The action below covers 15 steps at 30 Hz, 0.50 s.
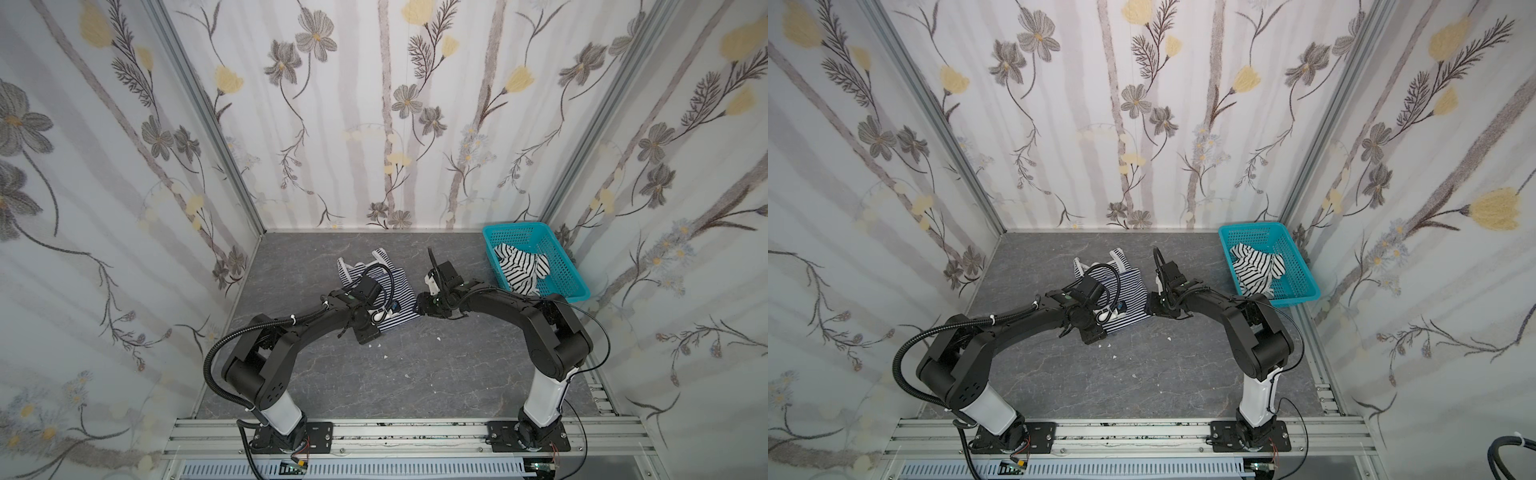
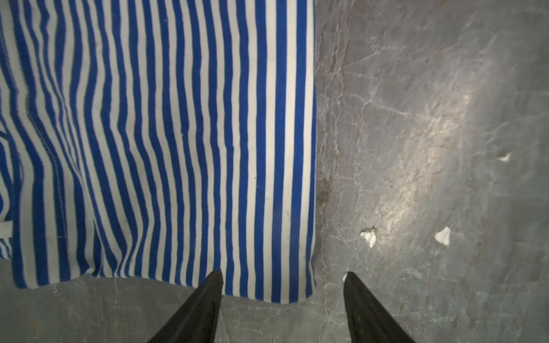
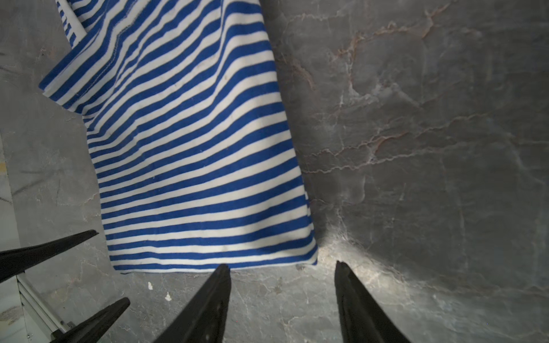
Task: Fold and stack tank tops
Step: Fold the tank top at the top-center of the table.
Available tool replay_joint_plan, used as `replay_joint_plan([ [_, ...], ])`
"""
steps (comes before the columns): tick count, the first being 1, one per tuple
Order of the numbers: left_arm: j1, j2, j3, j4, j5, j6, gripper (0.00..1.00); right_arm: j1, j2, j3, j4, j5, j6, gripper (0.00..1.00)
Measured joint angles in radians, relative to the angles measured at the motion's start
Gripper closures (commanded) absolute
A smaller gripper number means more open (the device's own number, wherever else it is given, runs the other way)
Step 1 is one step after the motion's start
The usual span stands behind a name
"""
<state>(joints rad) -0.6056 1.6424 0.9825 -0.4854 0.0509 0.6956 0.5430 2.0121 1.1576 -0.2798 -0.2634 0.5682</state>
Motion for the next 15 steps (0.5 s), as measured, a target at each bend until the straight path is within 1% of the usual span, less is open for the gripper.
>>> replay_joint_plan([
  [5, -0.029, 0.001, -0.035, 0.056, -0.045, -0.008, 0.34, -0.018, 0.024, -0.028, 0.055, -0.019, 0.026, 0.46],
  [8, -0.027, 0.001, -0.042, 0.080, -0.074, -0.008, 0.39, -0.018, 0.033, -0.032, 0.080, -0.038, 0.039, 0.49],
  [11, -0.029, 0.006, -0.053, 0.092, -0.079, -0.007, 0.46, -0.015, 0.040, -0.034, 0.103, -0.049, 0.045, 0.50],
  [15, -0.030, 0.018, -0.075, 0.095, -0.080, 0.009, 0.47, -0.018, 0.042, -0.037, 0.112, -0.052, 0.052, 0.50],
])
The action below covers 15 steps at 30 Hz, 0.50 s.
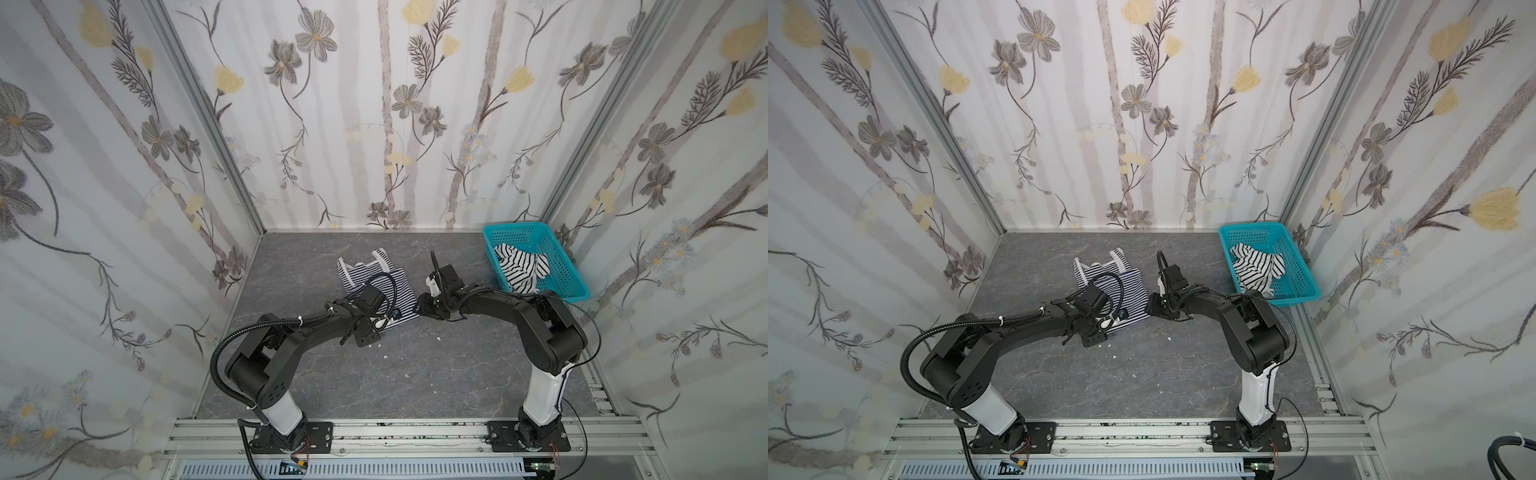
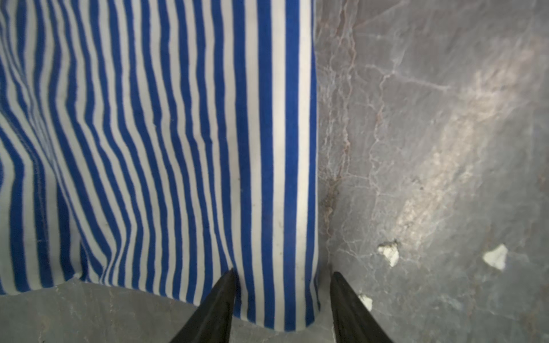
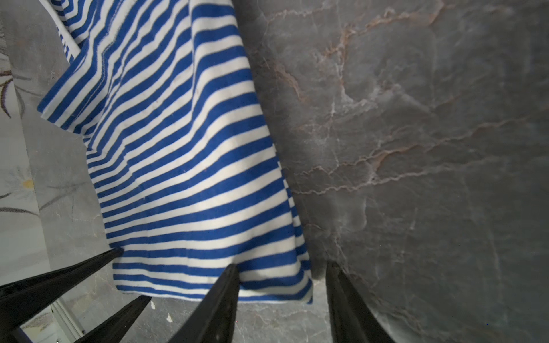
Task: Fold and stack tank tops
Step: Fold the tank top at the top-center of the table.
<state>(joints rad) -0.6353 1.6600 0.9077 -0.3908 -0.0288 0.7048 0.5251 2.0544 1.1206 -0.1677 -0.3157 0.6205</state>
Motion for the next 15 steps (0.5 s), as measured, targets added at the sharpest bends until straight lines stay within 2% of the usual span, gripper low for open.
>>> replay_joint_plan([
  [4, 0.000, 0.002, -0.006, 0.008, 0.007, 0.007, 0.49, 0.000, 0.000, -0.004, 0.009, 0.000, 0.005, 0.50],
  [11, -0.001, 0.026, -0.002, 0.043, 0.033, 0.011, 0.75, 0.000, 0.000, -0.008, 0.019, 0.000, 0.008, 0.52],
  [15, -0.001, 0.024, -0.004, 0.048, 0.037, 0.013, 0.79, 0.000, -0.003, -0.018, 0.034, -0.001, 0.016, 0.50],
])
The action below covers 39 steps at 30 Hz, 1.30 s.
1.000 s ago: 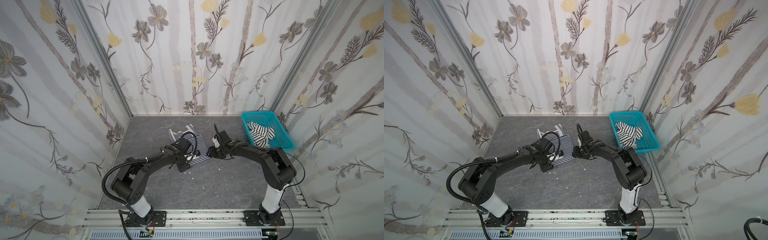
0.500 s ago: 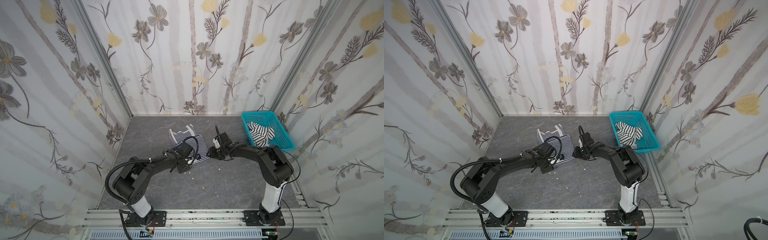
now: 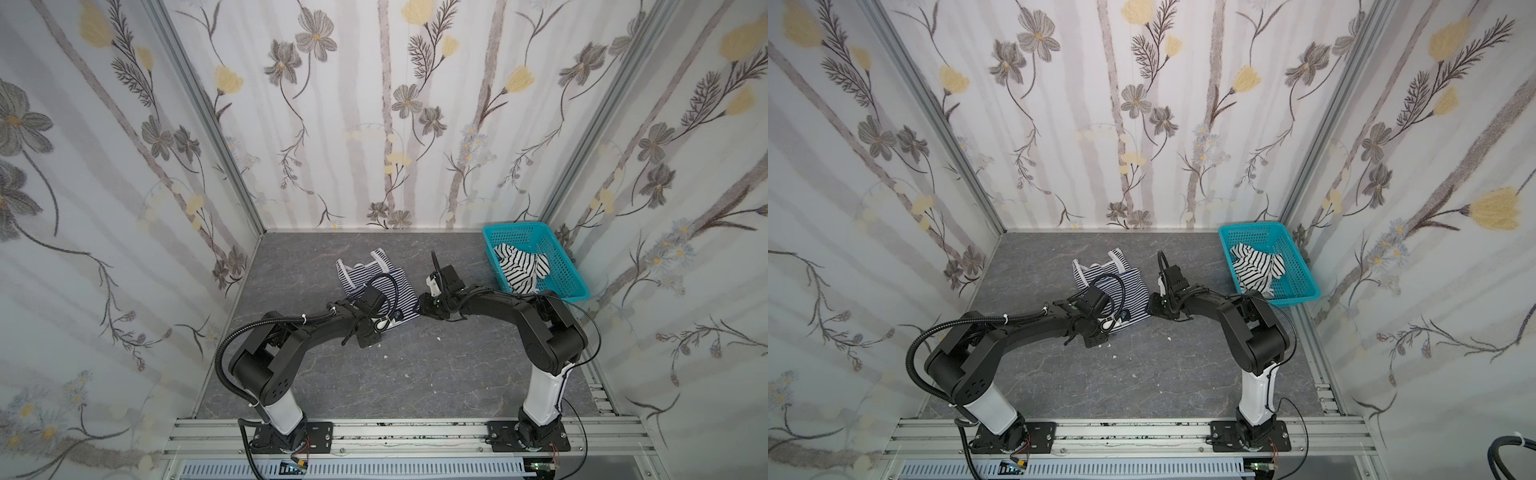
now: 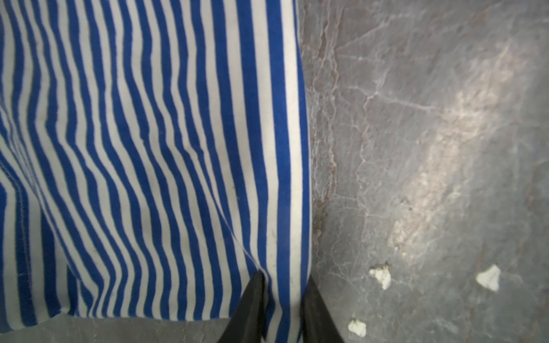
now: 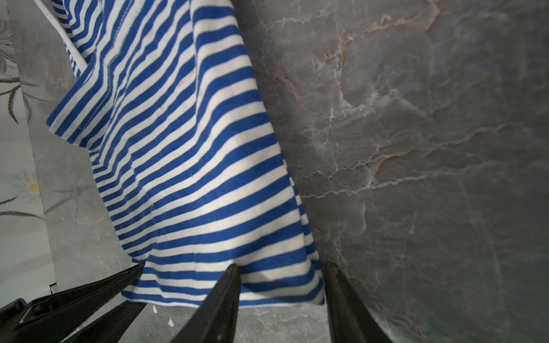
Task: Fold and stack tank tops
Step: Fold the tank top at the top-center of the table.
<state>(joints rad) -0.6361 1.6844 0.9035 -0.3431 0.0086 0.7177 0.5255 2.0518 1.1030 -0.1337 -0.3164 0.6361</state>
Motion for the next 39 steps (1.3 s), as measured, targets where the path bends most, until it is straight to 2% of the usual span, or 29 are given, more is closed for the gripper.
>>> replay_joint_plan([
  [4, 0.000, -0.005, -0.007, 0.005, 0.003, 0.002, 0.82, -0.004, -0.003, -0.012, 0.019, -0.003, 0.010, 0.51],
  [11, 0.001, 0.007, 0.001, 0.007, 0.002, 0.001, 0.87, -0.010, -0.013, -0.045, 0.054, -0.026, 0.020, 0.63],
  [16, 0.003, 0.011, 0.009, 0.003, 0.003, 0.001, 0.88, -0.010, -0.066, -0.104, 0.047, -0.037, 0.037, 0.55],
  [23, 0.003, 0.013, 0.012, -0.002, 0.007, 0.000, 0.89, -0.014, -0.080, -0.137, 0.074, -0.053, 0.056, 0.55],
  [39, -0.016, 0.002, -0.011, 0.024, -0.023, -0.037, 0.97, -0.054, -0.029, -0.268, 0.453, -0.203, 0.204, 0.65],
])
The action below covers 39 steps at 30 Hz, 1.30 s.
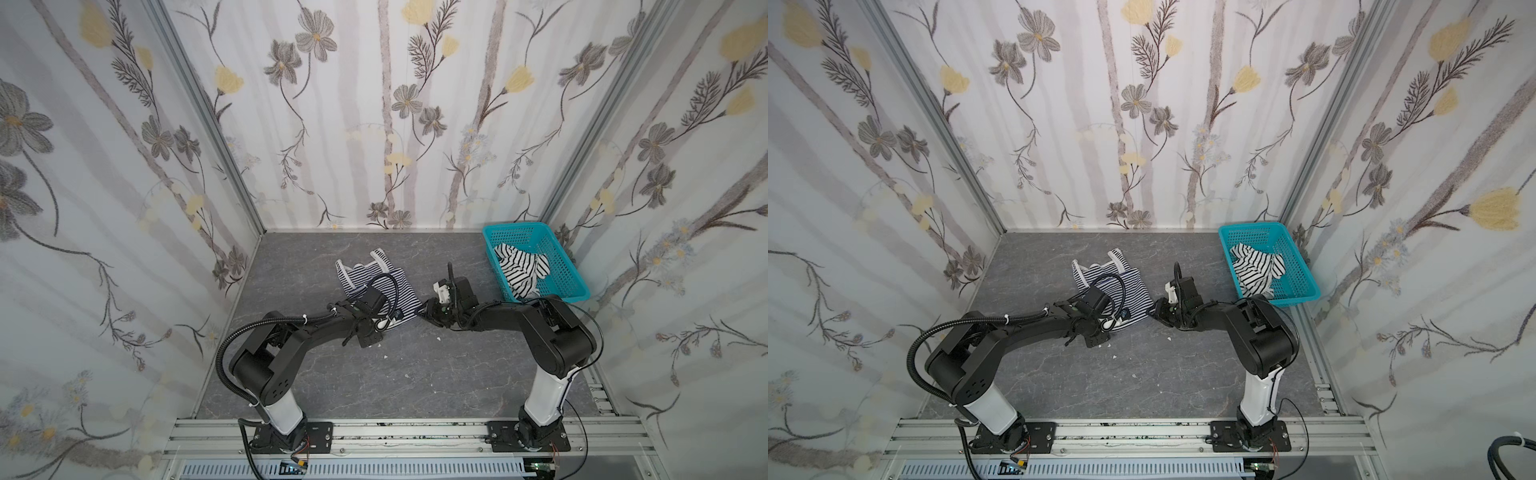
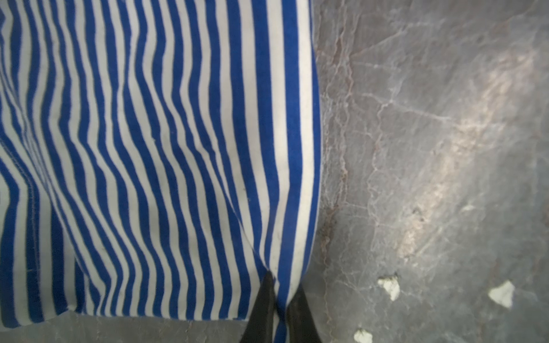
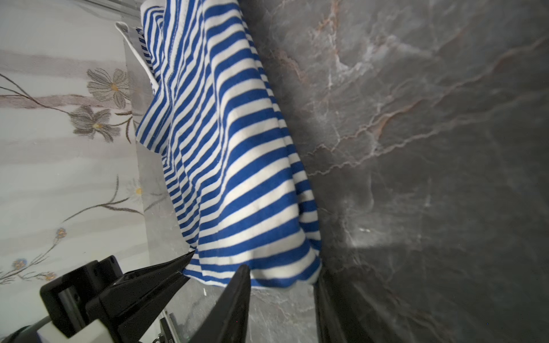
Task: Fold and stack tank tops
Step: Fold the tank top at the top-center of the table.
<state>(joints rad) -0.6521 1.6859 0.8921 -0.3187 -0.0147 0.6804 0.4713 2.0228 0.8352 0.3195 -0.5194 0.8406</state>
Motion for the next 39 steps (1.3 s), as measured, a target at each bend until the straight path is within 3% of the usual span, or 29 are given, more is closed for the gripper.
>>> replay_joint_plan([
  [9, -0.028, -0.011, -0.024, 0.023, -0.047, -0.026, 1.00, -0.009, 0.028, -0.065, 0.154, -0.024, 0.085, 0.99],
  [20, -0.142, -0.061, -0.057, -0.005, -0.029, -0.064, 1.00, -0.017, -0.134, -0.193, 0.116, 0.010, 0.093, 1.00],
  [26, -0.201, -0.083, -0.014, -0.097, 0.148, -0.113, 1.00, -0.027, -0.240, -0.235, 0.011, 0.044, 0.069, 1.00],
  [33, -0.232, -0.094, 0.063, -0.158, 0.378, -0.170, 1.00, -0.054, -0.462, -0.271, -0.196, 0.123, 0.018, 1.00],
  [39, -0.235, -0.134, 0.119, -0.168, 0.552, -0.212, 1.00, -0.060, -0.598, -0.164, -0.420, 0.195, -0.040, 1.00],
])
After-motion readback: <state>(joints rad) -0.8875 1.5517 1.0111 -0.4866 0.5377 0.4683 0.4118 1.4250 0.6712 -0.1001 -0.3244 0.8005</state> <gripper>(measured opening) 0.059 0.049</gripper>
